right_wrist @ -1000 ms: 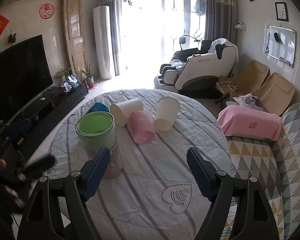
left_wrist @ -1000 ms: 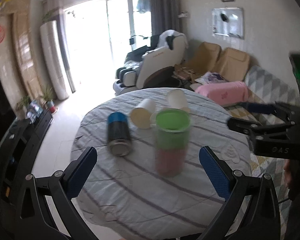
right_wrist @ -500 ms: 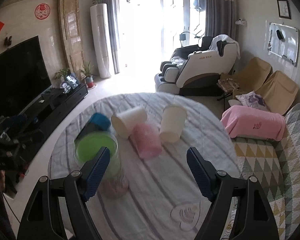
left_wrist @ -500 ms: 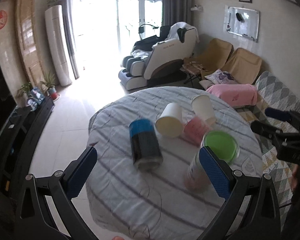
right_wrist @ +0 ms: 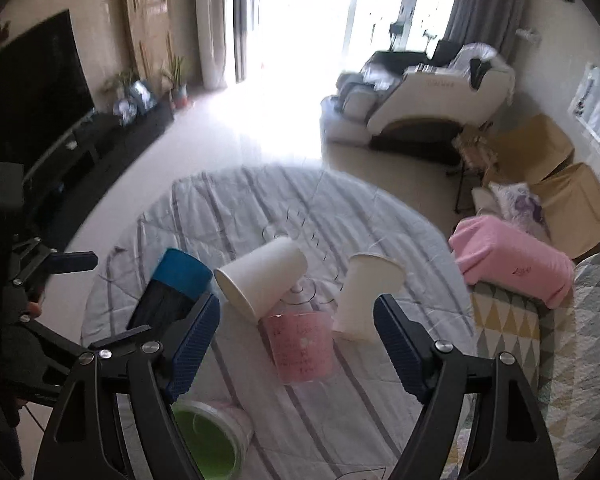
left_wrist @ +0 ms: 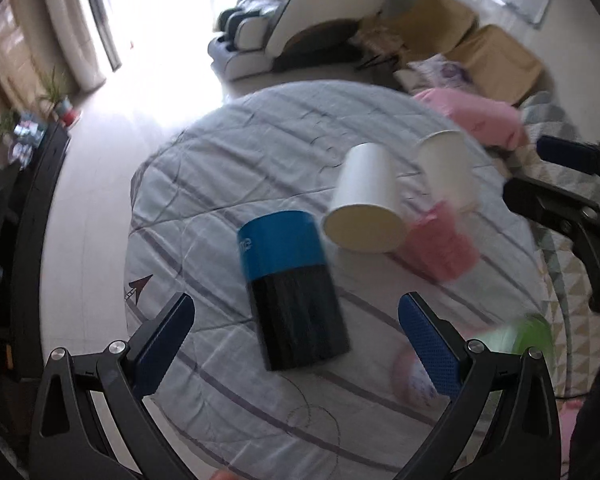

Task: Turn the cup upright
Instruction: 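Move the left tool down to the lying blue-and-black can, then close the left gripper around the blue-and-black can, then rotate the can with the left gripper and set it on its base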

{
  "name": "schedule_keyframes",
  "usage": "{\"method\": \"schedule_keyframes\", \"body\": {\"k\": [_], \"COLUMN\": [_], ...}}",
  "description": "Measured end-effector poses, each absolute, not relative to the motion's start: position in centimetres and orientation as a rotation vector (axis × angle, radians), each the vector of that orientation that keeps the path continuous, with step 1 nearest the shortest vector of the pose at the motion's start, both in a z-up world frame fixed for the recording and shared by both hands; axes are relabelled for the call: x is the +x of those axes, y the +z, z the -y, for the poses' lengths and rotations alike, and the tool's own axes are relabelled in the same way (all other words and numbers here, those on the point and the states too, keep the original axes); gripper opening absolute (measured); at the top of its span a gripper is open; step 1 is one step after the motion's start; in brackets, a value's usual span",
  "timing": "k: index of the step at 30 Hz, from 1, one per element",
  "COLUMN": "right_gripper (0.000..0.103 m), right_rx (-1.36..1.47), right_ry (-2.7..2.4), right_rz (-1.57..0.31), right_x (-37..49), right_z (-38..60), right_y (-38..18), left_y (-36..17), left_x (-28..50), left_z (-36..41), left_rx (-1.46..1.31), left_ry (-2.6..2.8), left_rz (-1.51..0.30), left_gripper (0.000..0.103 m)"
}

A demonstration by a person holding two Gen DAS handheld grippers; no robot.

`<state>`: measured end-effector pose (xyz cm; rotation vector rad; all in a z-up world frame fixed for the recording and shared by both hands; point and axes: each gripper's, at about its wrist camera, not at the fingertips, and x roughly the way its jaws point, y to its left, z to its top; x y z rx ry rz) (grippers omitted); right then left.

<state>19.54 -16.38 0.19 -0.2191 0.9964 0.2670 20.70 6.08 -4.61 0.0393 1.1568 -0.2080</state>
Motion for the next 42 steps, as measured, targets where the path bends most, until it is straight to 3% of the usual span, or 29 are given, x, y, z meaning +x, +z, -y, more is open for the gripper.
{"method": "schedule_keyframes", "body": {"k": [16,30,42], "right_gripper": [0.081,0.081,0.081], "right_rx": [-0.334,-0.342,-0.348], "right_ry": [0.273,0.297,0.338], "right_rz": [-1.240,-1.288,-1.232], "right_x": [24.1,24.7,23.1], "right_z": [14.5,13.7,12.6], "right_y": [-4.3,-5.1,-3.3], "left_y": [-8.1,-11.1,-8.3], "left_x": [24.9,26.5,23.6], "left_z": [-5.5,-4.8,-6.2], "left_rx": [0.086,0.090,0.062], "left_ry": [-0.187,-0.218,-0.206], "left_rz": [-1.295,-1.351,-1.160], "left_gripper": [0.103,0.078,0.076]}}
